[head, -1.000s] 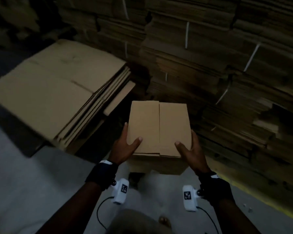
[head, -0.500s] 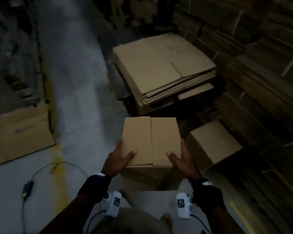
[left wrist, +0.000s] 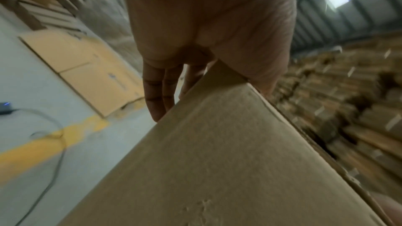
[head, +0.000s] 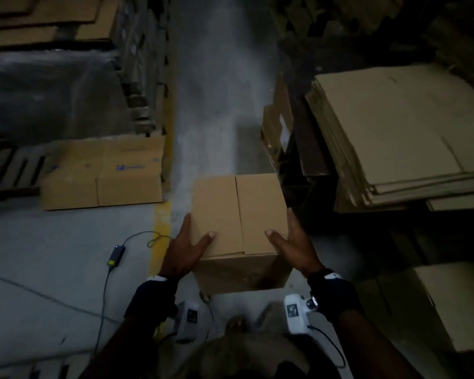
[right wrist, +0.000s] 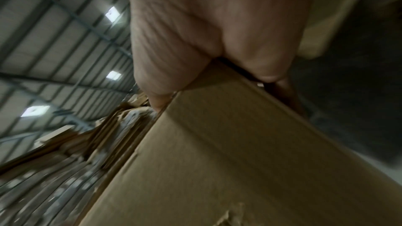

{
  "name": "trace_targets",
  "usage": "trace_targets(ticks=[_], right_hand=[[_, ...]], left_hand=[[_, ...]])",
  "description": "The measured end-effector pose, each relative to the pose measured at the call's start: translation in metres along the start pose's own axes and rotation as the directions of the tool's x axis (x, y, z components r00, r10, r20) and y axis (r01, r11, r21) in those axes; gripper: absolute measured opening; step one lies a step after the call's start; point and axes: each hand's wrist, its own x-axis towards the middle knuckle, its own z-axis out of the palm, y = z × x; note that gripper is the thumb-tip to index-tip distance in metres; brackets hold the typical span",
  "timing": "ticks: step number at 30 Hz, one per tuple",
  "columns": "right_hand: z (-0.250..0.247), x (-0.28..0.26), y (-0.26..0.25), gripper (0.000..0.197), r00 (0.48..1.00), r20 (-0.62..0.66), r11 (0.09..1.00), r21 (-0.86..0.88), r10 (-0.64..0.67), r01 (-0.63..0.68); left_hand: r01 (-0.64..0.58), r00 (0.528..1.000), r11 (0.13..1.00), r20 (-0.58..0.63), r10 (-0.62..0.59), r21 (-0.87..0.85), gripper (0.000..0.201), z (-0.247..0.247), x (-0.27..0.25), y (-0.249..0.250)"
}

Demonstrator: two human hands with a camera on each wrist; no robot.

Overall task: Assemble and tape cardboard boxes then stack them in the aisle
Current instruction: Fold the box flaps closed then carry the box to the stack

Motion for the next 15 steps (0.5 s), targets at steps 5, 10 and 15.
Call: trace_targets(ticks=[5, 10, 15], right_hand=[[0.016, 0.094, -0.042, 0.113, 0.997, 0.017, 0.997, 0.021, -0.074, 0.074], [0.015, 0.206, -0.088, 0.105, 0.989, -0.01, 0.987, 0.055, -0.149, 0.15], [0.006, 0.311, -0.15, 0.09, 0.981, -0.011, 0.979, 0.053, -0.195, 0.196]], left_hand=[[-0.034, 0.998, 0.999, -0.054, 0.032, -0.041, 0.093, -0.037, 0.078, 0.024], [-0.108, 0.992, 0.99, -0.069, 0.101, -0.091, 0.092, -0.063, 0.179, 0.072], [-0.105, 0.994, 0.99, -0.052, 0.101, -0.095, 0.105, -0.097, 0.271, 0.135]])
